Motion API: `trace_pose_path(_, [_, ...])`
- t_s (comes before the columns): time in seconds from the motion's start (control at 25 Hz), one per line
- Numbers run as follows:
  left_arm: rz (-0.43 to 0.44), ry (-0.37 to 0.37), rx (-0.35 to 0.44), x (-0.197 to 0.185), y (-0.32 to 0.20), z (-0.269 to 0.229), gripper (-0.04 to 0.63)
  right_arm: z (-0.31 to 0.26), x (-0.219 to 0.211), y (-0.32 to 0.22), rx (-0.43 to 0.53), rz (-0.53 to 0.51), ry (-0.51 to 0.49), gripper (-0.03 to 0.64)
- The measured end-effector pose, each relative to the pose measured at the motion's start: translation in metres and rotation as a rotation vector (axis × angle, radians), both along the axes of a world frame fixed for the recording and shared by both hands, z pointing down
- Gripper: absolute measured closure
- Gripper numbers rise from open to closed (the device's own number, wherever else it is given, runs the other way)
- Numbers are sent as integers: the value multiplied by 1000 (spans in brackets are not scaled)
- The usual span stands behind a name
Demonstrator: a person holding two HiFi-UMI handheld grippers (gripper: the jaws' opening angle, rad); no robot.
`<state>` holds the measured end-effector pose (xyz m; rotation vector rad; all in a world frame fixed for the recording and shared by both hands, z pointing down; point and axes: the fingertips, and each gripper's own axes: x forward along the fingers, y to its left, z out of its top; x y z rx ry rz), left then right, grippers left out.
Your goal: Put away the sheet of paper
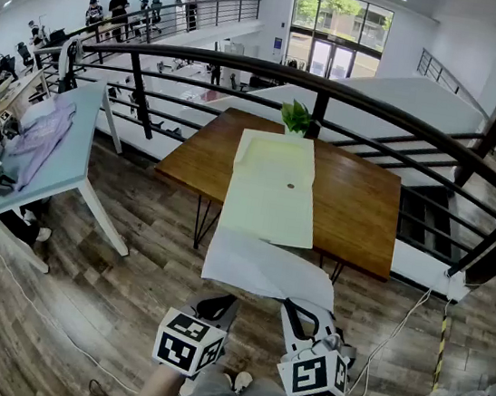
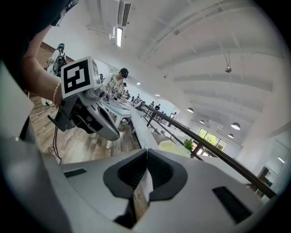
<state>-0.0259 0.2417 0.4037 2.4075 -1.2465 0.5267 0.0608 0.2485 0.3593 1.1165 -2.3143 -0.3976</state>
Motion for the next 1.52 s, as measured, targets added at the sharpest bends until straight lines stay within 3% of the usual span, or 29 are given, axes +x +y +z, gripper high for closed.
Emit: trace_pose_path(1.52, [-13, 95, -40, 42, -31, 13, 565, 6, 22, -42, -4, -29, -40, 588])
